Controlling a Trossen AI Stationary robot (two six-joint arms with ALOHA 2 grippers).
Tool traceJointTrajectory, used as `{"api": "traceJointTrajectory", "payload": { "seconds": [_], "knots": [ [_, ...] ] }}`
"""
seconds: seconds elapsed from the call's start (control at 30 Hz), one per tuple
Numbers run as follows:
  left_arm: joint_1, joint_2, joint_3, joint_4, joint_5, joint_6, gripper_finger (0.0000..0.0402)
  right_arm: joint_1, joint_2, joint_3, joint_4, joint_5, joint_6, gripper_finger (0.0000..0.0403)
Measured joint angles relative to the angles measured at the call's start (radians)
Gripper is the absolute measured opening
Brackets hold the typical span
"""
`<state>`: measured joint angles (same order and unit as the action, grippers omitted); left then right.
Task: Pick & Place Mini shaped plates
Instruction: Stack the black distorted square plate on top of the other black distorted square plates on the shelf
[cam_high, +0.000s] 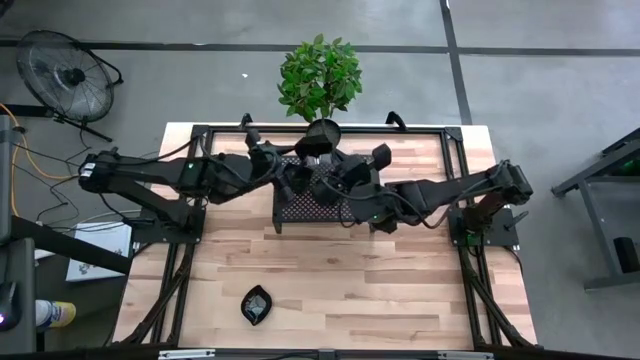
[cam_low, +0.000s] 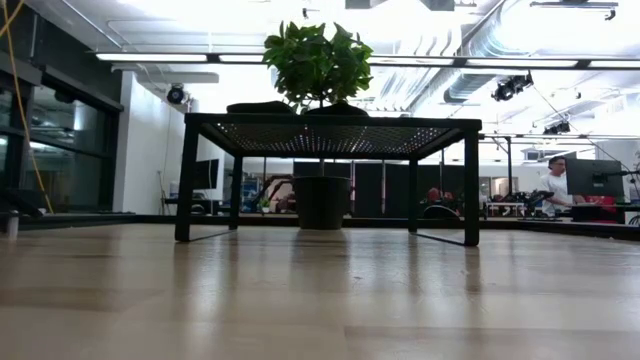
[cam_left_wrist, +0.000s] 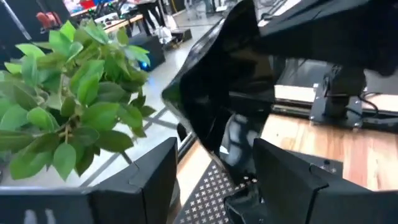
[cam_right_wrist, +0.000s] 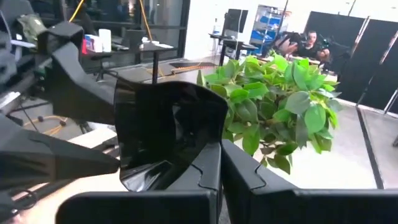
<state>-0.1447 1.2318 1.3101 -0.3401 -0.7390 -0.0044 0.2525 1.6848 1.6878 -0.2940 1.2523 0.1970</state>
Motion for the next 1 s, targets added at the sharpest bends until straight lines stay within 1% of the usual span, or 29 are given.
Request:
{"api": "traceJointTrajectory", "payload": {
  "seconds": [0.23, 0.4, 0.53, 0.63, 0.73, 0.8, 0.87, 1.0],
  "knots": [
    [0.000, 0.001, -0.001, 0.055, -0.032, 0.000, 0.0204, 0.012, 0.000, 0.000, -0.006, 0.059, -0.010, 0.0000],
    [0.000, 0.001, -0.001, 0.056, -0.032, -0.010, 0.0204, 0.012, 0.000, 0.000, 0.017, 0.058, -0.054, 0.0000],
    [0.000, 0.001, -0.001, 0.056, -0.039, -0.048, 0.0204, 0.011, 0.000, 0.000, 0.058, 0.059, -0.116, 0.0000],
    [0.000, 0.001, -0.001, 0.056, -0.066, -0.072, 0.0204, 0.009, 0.000, 0.000, 0.095, 0.066, -0.172, 0.0000],
    [0.000, 0.001, -0.001, 0.057, -0.091, -0.109, 0.0204, 0.009, -0.001, 0.000, 0.106, 0.073, -0.194, 0.0000],
    [0.000, 0.001, -0.001, 0.061, -0.091, -0.116, 0.0204, 0.009, -0.001, 0.000, 0.106, 0.067, -0.204, 0.0000],
    [0.000, 0.001, -0.001, 0.064, -0.090, -0.113, 0.0202, 0.005, -0.001, 0.000, 0.106, 0.039, -0.206, 0.0000],
    [0.000, 0.001, -0.001, 0.087, -0.062, -0.103, 0.0177, 0.002, -0.001, 0.000, 0.108, 0.015, -0.206, 0.0000]
  ]
}}
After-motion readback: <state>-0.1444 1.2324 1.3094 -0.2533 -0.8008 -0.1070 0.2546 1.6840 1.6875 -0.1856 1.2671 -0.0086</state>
